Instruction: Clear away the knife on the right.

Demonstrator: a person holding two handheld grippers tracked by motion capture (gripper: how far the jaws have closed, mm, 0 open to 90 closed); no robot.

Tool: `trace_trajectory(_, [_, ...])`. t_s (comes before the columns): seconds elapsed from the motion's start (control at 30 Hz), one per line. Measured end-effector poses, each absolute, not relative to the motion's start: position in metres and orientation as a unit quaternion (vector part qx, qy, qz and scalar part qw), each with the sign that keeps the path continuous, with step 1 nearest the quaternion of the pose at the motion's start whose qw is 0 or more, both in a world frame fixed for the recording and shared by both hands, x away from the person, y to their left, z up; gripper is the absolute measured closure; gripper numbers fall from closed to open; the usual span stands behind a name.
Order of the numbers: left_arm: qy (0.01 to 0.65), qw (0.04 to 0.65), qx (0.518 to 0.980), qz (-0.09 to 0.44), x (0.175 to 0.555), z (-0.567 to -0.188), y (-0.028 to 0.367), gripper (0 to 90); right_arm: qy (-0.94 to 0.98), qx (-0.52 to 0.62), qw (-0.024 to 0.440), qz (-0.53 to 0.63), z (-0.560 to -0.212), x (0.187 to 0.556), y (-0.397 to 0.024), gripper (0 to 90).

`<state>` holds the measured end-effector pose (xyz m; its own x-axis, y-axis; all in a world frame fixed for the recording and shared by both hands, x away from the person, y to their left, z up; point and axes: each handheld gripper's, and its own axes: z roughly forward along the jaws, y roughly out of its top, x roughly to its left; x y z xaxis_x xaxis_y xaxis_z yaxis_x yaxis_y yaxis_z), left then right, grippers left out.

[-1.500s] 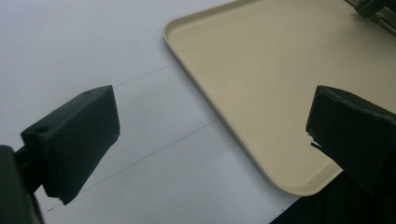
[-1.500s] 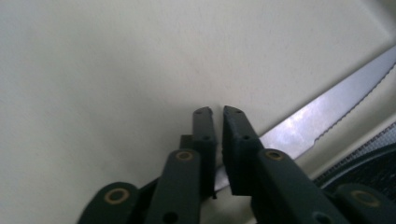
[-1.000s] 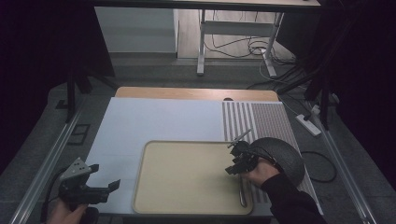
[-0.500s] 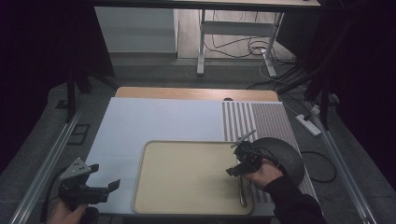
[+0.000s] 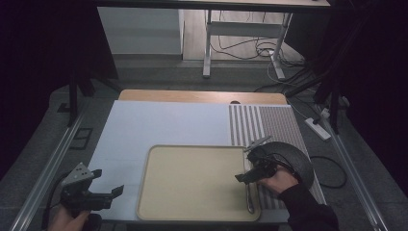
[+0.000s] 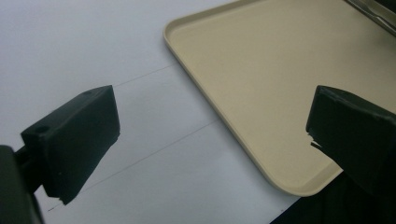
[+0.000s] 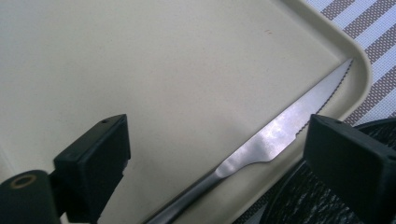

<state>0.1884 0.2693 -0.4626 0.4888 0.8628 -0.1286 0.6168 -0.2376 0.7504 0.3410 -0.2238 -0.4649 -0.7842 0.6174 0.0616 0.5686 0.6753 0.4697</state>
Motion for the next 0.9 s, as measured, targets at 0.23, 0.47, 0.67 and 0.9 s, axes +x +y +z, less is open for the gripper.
trace_trajectory(0.23, [0.48, 0.388, 0.77, 0.158, 0.188, -0.463, 0.269, 2.2, 0.91, 0.326, 0.06, 0.247, -0.464, 0.338, -0.228, 1.9])
trace_trajectory(0.47, [0.48, 0.388, 0.771, 0.159, 0.188, -0.463, 0.269, 2.2, 0.905, 0.334, 0.07, 0.253, -0.462, 0.333, -0.235, 0.0])
trace_trajectory(0.67, [0.479, 0.388, 0.771, 0.159, 0.188, -0.463, 0.269, 2.2, 0.9, 0.341, 0.08, 0.26, -0.46, 0.328, -0.243, 0.0])
trace_trajectory(0.9, [0.48, 0.387, 0.772, 0.159, 0.189, -0.463, 0.269, 2.2, 0.895, 0.349, 0.085, 0.265, -0.46, 0.323, -0.252, 0.0])
